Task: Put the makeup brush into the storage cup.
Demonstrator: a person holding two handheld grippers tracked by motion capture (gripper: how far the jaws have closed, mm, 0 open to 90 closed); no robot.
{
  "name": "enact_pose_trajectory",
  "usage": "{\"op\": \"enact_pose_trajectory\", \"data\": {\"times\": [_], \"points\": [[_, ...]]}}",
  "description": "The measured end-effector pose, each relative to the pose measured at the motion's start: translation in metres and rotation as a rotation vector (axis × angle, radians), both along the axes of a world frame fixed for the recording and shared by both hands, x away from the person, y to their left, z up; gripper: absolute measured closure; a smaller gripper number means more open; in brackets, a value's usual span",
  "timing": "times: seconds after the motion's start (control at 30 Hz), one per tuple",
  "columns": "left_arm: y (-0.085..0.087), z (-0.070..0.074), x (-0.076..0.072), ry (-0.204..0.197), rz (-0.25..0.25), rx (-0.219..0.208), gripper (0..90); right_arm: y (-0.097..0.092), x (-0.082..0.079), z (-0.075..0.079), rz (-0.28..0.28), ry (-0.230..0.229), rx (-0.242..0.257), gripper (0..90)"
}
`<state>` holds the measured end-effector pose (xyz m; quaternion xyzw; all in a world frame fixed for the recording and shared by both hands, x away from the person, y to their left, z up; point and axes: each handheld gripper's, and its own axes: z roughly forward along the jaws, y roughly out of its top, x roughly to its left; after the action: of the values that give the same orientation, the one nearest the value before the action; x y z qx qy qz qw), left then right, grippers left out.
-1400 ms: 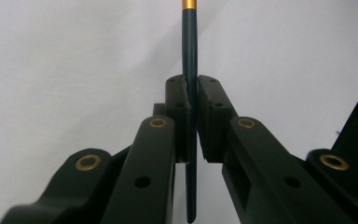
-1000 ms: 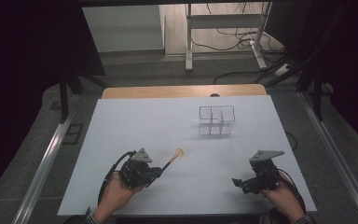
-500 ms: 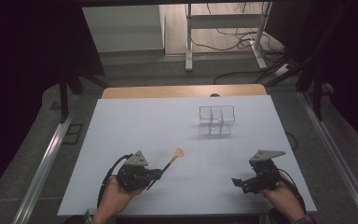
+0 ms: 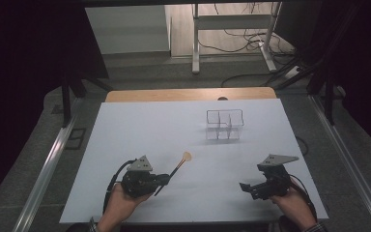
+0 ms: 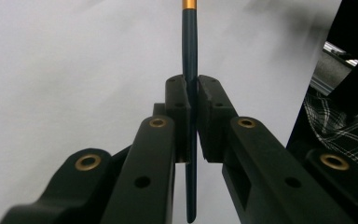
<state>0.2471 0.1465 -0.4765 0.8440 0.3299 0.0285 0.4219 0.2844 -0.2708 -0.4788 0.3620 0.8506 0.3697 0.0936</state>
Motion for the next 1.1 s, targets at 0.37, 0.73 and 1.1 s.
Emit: {"op": "enact_pose_trajectory", "data": {"times": [0.37,0.73,1.1], "points": [[-0.001,-0.003,0.003,0.005,-0.026,-0.066,84.3,0.001,-0.001,0.007,0.002,-0.019,0.093,0.0],[-0.006,-0.004,0.004,0.001,-0.036,-0.101,84.3,0.011,0.000,0.011,0.003,0.028,0.176,0.0],[-0.011,-0.004,0.003,-0.012,-0.054,-0.113,84.3,0.028,-0.002,0.014,0.025,-0.009,0.221,0.0]]}}
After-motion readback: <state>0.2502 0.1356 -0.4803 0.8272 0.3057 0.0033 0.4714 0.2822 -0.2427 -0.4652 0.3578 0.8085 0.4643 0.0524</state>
